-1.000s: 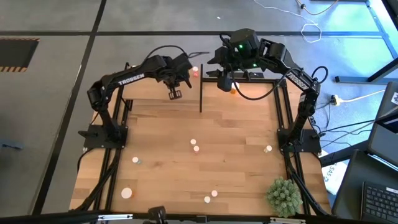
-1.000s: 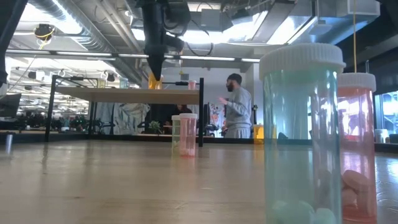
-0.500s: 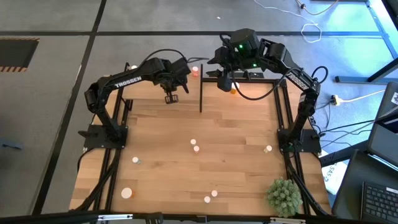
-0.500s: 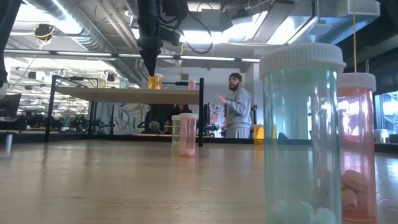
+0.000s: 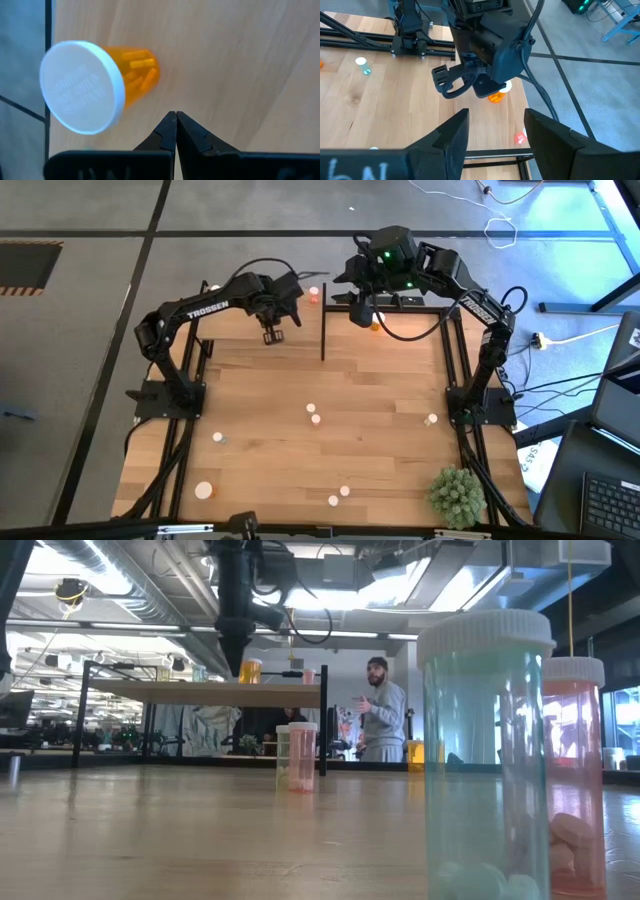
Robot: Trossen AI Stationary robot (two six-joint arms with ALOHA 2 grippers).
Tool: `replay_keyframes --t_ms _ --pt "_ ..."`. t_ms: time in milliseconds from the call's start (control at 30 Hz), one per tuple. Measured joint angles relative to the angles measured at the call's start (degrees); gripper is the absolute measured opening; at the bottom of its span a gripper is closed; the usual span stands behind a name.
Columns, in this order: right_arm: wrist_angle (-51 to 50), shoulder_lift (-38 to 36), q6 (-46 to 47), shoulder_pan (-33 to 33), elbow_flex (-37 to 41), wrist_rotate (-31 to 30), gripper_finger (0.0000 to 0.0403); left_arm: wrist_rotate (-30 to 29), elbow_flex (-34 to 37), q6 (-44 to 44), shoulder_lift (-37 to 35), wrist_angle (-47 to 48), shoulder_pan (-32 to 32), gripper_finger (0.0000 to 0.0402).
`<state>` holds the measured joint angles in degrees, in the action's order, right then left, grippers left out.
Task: Pick and place medicine bottles onto shelf by color
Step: Put the middle left big orange pill bottle on the shelf
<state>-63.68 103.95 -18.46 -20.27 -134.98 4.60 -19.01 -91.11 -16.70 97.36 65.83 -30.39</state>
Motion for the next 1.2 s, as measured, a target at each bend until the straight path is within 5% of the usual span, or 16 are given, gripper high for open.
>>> replay_keyframes --t_ms 1200 --pt "0.00 0.01 0.00 -0.02 0.00 0.00 0.0193 -2.02 0.00 -6.07 0.02 -7.67 -3.10 0.0000"
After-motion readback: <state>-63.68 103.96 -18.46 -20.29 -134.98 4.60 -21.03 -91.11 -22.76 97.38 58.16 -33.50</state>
